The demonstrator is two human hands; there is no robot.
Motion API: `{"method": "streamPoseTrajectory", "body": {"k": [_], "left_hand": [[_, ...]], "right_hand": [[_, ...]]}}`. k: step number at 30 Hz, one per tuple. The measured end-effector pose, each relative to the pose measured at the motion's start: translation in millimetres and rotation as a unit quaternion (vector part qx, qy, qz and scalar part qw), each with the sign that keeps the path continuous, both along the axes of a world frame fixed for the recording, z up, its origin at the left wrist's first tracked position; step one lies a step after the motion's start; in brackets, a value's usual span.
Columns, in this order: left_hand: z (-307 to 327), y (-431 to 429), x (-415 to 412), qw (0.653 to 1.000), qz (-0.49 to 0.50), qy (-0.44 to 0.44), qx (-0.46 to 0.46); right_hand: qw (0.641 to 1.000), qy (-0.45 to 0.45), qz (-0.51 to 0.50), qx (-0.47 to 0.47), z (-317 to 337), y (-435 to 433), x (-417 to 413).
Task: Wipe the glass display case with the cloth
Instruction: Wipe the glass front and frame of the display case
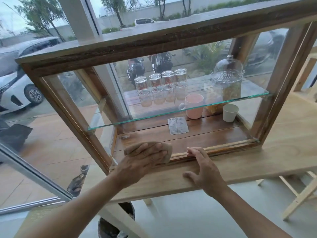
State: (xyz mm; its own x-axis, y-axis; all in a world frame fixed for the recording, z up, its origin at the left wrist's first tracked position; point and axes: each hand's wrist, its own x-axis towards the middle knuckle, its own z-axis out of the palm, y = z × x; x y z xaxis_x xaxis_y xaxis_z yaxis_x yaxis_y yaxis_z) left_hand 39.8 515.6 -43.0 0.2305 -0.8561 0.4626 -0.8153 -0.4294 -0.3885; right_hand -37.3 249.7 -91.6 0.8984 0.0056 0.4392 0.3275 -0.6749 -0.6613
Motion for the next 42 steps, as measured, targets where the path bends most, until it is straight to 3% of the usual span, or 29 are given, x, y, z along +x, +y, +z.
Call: {"method": "streamPoseTrajectory", "body": {"k": [3,6,9,15,17,20,22,26,28,31,34,37,40,42], "left_hand": [[-29,-37,-4,0.998,-0.001,0.059,0.03],[11,-56,1,0.999,-0.045,0.013,0.008],[36,-36,-1,0.999,-0.029,-0.038,-0.015],[-18,-54,-8,0.999,-0.02,0.001,0.03],[11,-57,0,0.999,-0.038,-0.027,0.0],[60,-25,7,0.996,0.021,-0.044,-0.079],[54,-6,5,0.989,0.053,-0.044,-0.132],[10,-37,-18,0.997,0.04,-0.04,-0.059],[47,-50,-9,0.994,0.015,-0.061,-0.093],[110,-32,9,0.972,0.066,-0.112,-0.194],[84,-13,8,0.954,0.111,-0.097,-0.261],[39,-46,-5,0.967,0.107,-0.088,-0.216],[90,-71,3,0.976,0.034,-0.11,-0.184],[128,-57,13,0.968,0.04,-0.135,-0.21]], "right_hand": [[1.0,0.001,0.005,0.001,1,0,1],[1.0,0.002,0.008,0.012,2,-1,1],[1.0,0.011,0.019,0.014,-1,-2,1],[1.0,0.006,0.015,0.015,1,-1,2],[0.999,0.012,0.019,0.023,1,-2,2],[0.999,0.013,0.025,0.027,-1,-3,3],[0.999,0.013,0.025,0.026,-1,-2,2],[0.999,0.018,0.022,0.02,0,0,2],[0.999,0.016,0.023,0.02,1,0,1],[0.999,0.017,0.025,0.019,0,-2,1],[0.999,0.019,0.02,0.026,-1,0,1],[0.999,0.019,0.02,0.028,-2,1,2],[0.999,0.017,0.028,0.027,-3,0,1],[0.999,0.014,0.029,0.032,-4,-1,2]]}}
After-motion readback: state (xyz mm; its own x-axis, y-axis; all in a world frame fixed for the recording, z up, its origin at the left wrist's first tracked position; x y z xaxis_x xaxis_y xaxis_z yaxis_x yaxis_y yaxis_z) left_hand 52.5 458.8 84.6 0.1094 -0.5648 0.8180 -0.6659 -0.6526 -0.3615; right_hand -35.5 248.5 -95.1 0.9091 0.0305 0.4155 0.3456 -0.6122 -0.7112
